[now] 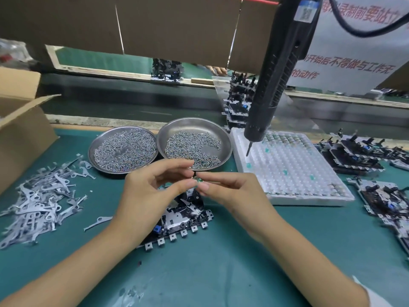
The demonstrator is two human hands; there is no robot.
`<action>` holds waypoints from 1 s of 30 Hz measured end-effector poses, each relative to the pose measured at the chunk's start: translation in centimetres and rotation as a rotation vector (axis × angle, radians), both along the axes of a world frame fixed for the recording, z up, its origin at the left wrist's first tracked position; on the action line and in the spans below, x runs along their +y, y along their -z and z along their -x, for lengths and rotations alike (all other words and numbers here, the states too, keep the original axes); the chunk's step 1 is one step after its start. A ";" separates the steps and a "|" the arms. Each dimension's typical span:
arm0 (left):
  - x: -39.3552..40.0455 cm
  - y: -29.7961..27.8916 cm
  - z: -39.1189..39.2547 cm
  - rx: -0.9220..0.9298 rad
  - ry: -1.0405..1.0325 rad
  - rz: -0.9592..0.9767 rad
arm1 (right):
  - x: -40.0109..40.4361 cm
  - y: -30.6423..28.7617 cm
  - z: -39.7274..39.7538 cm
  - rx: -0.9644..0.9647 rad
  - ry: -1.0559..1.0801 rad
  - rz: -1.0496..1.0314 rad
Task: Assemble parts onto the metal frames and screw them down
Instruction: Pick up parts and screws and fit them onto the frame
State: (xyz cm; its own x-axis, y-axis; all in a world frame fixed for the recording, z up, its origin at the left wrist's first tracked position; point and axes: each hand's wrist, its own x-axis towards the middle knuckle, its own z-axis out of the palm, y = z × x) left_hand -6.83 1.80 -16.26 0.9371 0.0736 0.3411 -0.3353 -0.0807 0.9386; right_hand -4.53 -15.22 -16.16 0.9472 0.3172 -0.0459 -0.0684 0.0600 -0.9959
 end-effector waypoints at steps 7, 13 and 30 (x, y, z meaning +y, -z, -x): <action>0.0 0.1 -0.1 -0.022 0.029 -0.034 | 0.0 0.3 -0.1 0.004 -0.014 -0.037; 0.1 0.2 0.1 -0.036 0.017 -0.040 | 0.1 0.4 0.0 -0.038 0.026 -0.035; 0.0 0.3 -0.1 -0.049 0.103 -0.008 | 0.1 0.0 0.6 -0.159 0.040 -0.011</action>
State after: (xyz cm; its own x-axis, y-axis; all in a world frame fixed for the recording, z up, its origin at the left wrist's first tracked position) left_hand -6.74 1.76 -16.56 0.9217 -0.0251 0.3871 -0.3879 -0.0509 0.9203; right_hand -5.12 -15.10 -16.14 0.9542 0.2787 0.1088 0.0927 0.0703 -0.9932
